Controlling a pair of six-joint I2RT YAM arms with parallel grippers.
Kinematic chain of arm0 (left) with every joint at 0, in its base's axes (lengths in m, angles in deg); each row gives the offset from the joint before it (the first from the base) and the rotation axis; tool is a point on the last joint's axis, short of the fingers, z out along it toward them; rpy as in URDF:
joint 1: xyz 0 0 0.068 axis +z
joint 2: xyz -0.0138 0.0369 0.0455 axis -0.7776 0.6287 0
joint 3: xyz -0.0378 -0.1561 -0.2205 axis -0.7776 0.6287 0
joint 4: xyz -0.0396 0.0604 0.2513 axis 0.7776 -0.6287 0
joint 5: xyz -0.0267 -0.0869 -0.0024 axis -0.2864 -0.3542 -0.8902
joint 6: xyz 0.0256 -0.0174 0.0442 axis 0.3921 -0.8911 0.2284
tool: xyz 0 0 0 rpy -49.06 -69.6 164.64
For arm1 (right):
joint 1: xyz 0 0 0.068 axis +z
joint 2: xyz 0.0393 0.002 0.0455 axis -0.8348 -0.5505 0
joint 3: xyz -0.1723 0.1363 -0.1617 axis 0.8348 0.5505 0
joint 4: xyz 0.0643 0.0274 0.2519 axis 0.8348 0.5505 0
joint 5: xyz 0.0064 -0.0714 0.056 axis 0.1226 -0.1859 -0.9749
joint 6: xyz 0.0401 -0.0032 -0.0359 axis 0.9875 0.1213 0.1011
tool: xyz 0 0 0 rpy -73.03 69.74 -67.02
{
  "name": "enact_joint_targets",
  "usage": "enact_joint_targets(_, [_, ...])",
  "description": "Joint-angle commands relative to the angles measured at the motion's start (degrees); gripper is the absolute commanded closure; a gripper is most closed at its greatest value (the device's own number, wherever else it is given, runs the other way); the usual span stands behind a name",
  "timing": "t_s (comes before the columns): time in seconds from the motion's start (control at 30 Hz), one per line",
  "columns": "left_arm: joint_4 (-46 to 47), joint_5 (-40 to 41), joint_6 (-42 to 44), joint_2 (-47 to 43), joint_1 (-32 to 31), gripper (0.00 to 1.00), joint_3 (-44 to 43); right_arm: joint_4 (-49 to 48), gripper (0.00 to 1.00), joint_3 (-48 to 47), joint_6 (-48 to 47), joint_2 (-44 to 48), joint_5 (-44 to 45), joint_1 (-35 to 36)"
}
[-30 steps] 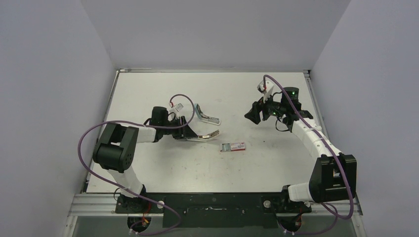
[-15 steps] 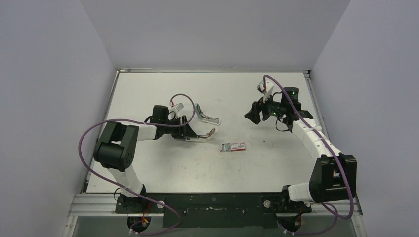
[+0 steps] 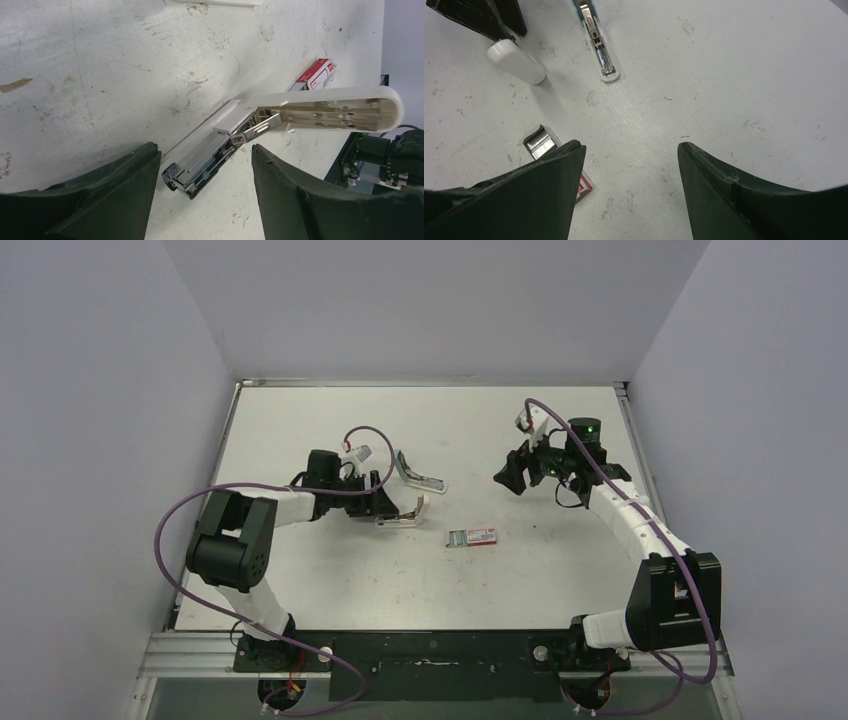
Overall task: Load the staples into the stapler
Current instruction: Place the stapler at the center of the board, then move the staple box to the center of the board.
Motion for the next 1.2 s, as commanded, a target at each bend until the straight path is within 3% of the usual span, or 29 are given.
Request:
enact_joint_targets(0.0, [-5.0, 5.6, 4.1, -1.4, 0.7, 0.33, -0.3, 0.5, 0.31, -0.2, -3.6, 0.1, 1.0, 1.6])
enact_joint_targets(0.27, [-9.4, 9.7, 9.1, -6.2, 0.7, 0.29, -1.4, 3.8, 0.29, 0.9, -7.3, -0.7, 4.5, 6.7])
enact_joint_targets(0.6, [-14.1, 14.0, 19.2, -18.6, 3.0, 0.22, -4.4, 12.2, 0.26, 2.0, -22.4, -5.6, 11.8, 18.8])
enact_joint_targets(0.63, [-14.2, 14.6, 20.1, -19.9, 3.4, 0.20, -4.5, 12.8, 0.26, 2.0, -23.4, -6.4, 12.5, 19.9])
enact_joint_targets(0.73, [-15.0, 18.9, 21.5, -23.1, 4.5, 0.01, -5.0, 13.7, 0.25, 1.9, -26.1, -8.5, 14.1, 22.0])
enact_joint_targets(1.03, [-15.4, 19.3, 20.3, -26.4, 8.3, 0.03, -5.7, 13.7, 0.24, 1.3, -30.0, -13.7, 17.3, 24.2])
enact_joint_targets(1.17, [-14.5, 18.1, 18.8, -26.6, 8.9, 0.04, -5.3, 13.6, 0.29, 0.6, -30.9, -15.9, 17.9, 24.4])
